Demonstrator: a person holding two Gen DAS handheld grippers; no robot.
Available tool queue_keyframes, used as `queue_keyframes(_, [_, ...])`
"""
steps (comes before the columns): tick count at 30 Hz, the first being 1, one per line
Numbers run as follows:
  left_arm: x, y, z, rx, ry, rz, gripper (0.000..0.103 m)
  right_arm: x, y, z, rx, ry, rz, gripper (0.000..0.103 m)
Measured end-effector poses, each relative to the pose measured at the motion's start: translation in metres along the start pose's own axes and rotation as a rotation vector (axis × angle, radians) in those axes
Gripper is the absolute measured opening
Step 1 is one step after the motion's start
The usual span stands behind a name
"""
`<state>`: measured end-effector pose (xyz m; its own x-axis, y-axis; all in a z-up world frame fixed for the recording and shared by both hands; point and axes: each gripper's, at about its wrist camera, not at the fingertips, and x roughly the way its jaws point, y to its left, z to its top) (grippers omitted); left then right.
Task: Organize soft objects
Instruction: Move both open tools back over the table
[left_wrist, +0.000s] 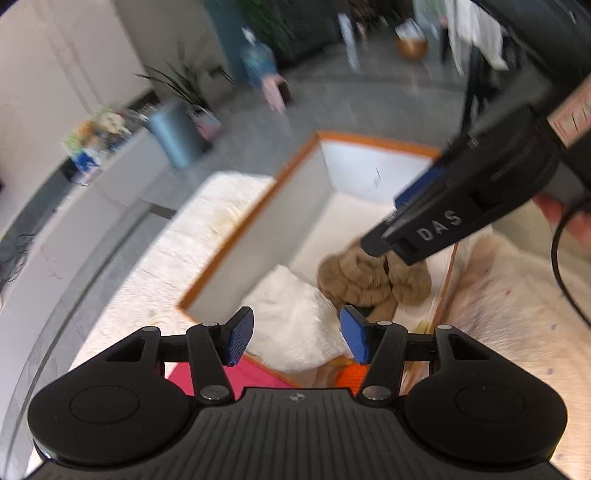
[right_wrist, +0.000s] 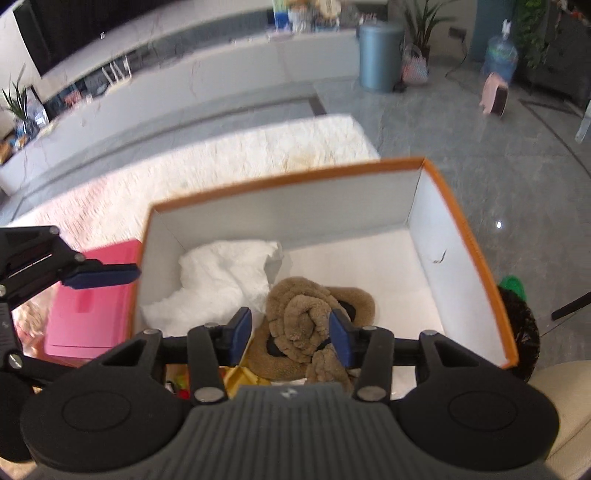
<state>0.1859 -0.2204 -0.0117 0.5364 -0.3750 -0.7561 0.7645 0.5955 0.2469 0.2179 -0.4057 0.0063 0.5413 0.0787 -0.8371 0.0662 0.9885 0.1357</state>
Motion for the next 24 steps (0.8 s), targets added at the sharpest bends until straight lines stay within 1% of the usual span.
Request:
queue_keyframes(4, [-0.044,0.011,-0.021,-0.135,-0.106,0.031,0.064,-0.033,0.020,-0.020,0.007,-0.117,0.020,0.050])
queue_keyframes(7, [-0.076,0.019,-0.045,-0.249,-0.178,0.068,0.064,-0.050,0.041,-0.040,0.008,-0.193,0.042,0.052])
queue_keyframes(9, [-0.093,0.021,-0.063,-0.312,-0.208,0.106,0.064,-0.058,0.054,-0.054,0.021,-0.225,0.073,0.052])
queue_keyframes(12, [-0.116,0.029,-0.092,-0.414,-0.232,0.155,0.064,-0.067,0.077,-0.077,0.040,-0.262,0.112,0.052])
queue_keyframes(16, [-0.142,0.049,-0.143,-0.612,-0.214,0.203,0.064,-0.069,0.111,-0.105,0.049,-0.285,0.176,0.053])
queue_keyframes(18, [-0.150,0.059,-0.169,-0.697,-0.185,0.221,0.064,-0.065,0.129,-0.117,0.040,-0.281,0.200,0.055])
queue_keyframes(22, [-0.156,0.071,-0.209,-0.801,-0.109,0.294,0.064,-0.051,0.167,-0.135,-0.008,-0.249,0.212,0.055])
queue_keyframes(24, [-0.157,0.078,-0.227,-0.848,-0.069,0.295,0.064,-0.044,0.183,-0.143,-0.046,-0.236,0.213,0.055])
